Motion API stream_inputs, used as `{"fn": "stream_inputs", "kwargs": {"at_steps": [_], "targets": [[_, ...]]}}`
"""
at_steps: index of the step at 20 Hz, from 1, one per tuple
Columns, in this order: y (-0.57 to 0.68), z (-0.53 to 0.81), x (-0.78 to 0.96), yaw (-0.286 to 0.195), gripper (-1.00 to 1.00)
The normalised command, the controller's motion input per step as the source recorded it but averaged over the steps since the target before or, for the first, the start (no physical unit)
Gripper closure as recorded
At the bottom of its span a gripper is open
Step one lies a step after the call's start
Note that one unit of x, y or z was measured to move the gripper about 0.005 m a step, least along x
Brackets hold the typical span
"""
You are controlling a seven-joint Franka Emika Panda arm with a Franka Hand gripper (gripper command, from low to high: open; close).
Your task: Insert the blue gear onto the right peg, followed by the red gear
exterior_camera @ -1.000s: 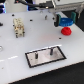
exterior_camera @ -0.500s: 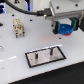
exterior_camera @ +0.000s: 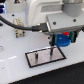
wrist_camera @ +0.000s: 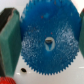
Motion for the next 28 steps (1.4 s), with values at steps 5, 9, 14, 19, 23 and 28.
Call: {"fn": "stream_inputs", "kwargs": {"at_steps": [5, 9, 14, 19, 23, 28], "targets": [[-0.22, -0.09, 0.27, 0.000, 1.00], [-0.35, -0.03, 0.22, 0.000, 1.00], [-0.28, 0.03, 0.23, 0.000, 1.00], [-0.14, 0.31, 0.16, 0.000, 1.00], [0.00, 0.14, 0.37, 0.000, 1.00], [-0.01, -0.07, 0.38, 0.000, 1.00]]}}
